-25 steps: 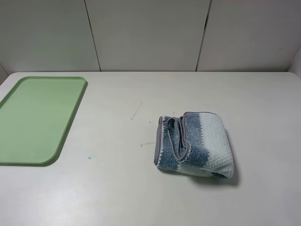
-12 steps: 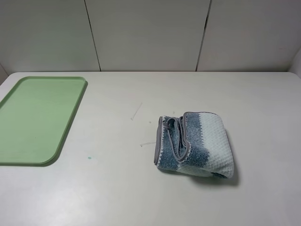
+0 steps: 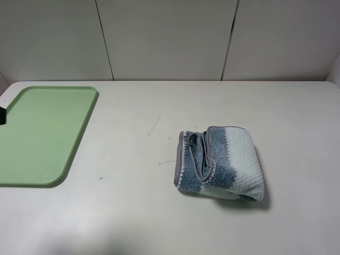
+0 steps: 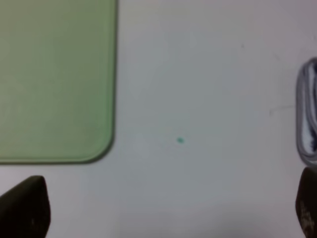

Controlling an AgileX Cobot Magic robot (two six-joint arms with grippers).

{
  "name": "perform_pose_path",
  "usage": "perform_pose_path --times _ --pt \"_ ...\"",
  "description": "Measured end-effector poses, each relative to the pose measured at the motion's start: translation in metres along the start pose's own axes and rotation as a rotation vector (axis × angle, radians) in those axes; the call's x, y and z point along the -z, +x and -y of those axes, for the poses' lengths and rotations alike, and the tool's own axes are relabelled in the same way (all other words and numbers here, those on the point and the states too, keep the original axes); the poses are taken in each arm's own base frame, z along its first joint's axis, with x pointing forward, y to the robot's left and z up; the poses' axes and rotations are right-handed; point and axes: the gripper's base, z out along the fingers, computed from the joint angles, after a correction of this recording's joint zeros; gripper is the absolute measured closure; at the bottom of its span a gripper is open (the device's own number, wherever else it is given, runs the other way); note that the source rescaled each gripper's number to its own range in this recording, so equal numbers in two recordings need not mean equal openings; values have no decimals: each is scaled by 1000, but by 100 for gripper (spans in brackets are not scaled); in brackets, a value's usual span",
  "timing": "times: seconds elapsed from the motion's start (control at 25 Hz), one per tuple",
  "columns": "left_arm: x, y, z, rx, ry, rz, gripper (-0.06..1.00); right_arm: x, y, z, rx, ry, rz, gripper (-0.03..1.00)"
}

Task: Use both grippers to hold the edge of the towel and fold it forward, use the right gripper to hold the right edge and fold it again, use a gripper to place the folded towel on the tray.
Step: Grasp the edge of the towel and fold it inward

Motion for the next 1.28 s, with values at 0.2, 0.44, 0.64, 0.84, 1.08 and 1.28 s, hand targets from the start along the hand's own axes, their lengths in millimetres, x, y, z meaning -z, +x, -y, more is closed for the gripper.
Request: perform_pose_path --times 0.2,0.44,0.64,0.84,1.08,1.28 --pt "-39 -25 13 -57 58 -106 -6 0 0 0 0 0 0 -3" --pt "-85 -46 50 -152 122 -185 -6 0 0 0 0 0 0 -3" --pt "-125 -52 90 -208 163 -248 -6 0 0 0 0 0 0 -3" --pt "-159 -47 129 -237 192 -293 -6 0 0 0 0 0 0 -3" --pt "-195 -31 173 -261 216 -331 -6 0 0 0 0 0 0 -3" --pt "-220 -14 203 -250 235 -328 -6 0 0 0 -1 0 0 -3"
